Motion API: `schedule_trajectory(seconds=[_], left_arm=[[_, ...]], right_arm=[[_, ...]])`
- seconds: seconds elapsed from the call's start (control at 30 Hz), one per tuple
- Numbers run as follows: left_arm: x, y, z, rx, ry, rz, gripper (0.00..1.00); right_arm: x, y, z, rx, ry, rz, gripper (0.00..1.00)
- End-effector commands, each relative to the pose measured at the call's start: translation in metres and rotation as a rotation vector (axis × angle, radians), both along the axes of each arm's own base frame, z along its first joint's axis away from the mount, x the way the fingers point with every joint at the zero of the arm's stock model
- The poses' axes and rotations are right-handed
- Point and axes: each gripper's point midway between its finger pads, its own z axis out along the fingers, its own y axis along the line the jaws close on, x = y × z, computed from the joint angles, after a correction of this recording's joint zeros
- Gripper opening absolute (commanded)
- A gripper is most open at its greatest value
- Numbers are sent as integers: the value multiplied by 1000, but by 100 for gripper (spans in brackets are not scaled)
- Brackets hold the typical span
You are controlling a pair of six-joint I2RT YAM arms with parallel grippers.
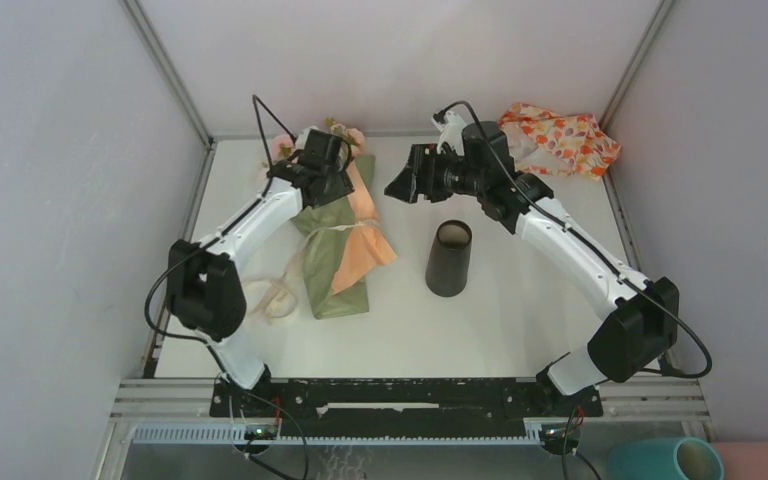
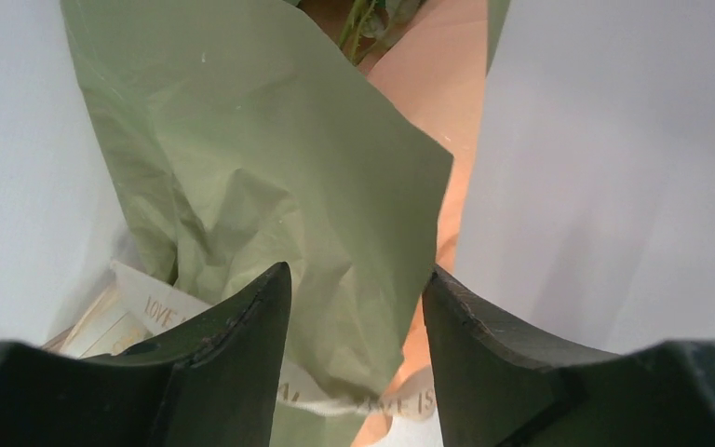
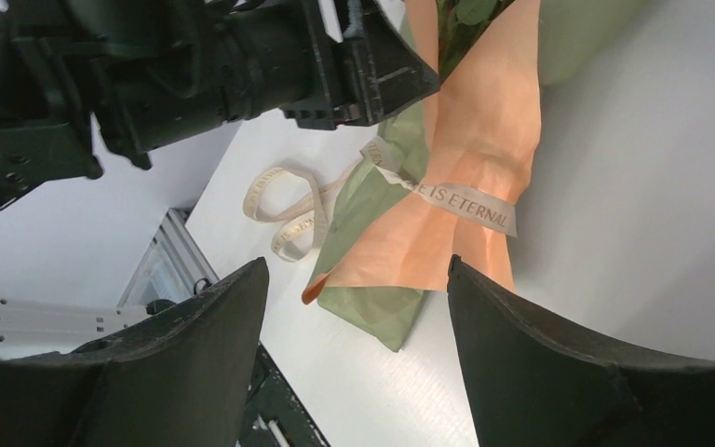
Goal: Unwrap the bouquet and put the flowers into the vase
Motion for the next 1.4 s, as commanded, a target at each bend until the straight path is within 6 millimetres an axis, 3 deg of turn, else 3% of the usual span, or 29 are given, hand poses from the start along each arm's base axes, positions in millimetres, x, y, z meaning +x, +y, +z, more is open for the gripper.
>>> schedule_trajectory(seconds=[0.0,0.07,0.1,0.17,0.23,0.4,0.53,0.73,0.9,1.0,1.13,1.37], left_arm=[[23,-9,4,3,-28,-5,58],[27,-10,0,15,-26,-8,53],[28,-10,0,17,-31,-11,44],[27,-7,2,28,-40,-7,15],[23,1,9,43,-54,9,1],[-9,34,46,84,-140,67,0],[-41,62,59,125,-172,110,0],[-73,84,48,137,-173,146,0],[-78,88,36,131,-155,150,0],[-81,93,32,140,-144,160,0],[-88,107,31,163,-140,199,0],[-107,145,47,162,-166,308,0]], right_arm=[[-2,-1,16,-29,-87,-6,79],[-6,-1,22,-43,-118,-14,79],[-6,-2,23,-56,-132,-24,79],[-8,-1,25,-76,-154,-32,78],[-11,1,26,-98,-173,-31,77],[-25,15,22,-129,-190,5,72],[-42,37,12,-146,-186,65,72],[-43,70,-21,-210,-170,109,72],[-30,101,-63,-328,-150,128,73],[-33,113,-86,-395,-127,157,72],[-43,117,-109,-465,-114,161,71],[-57,101,-150,-532,-44,163,70]])
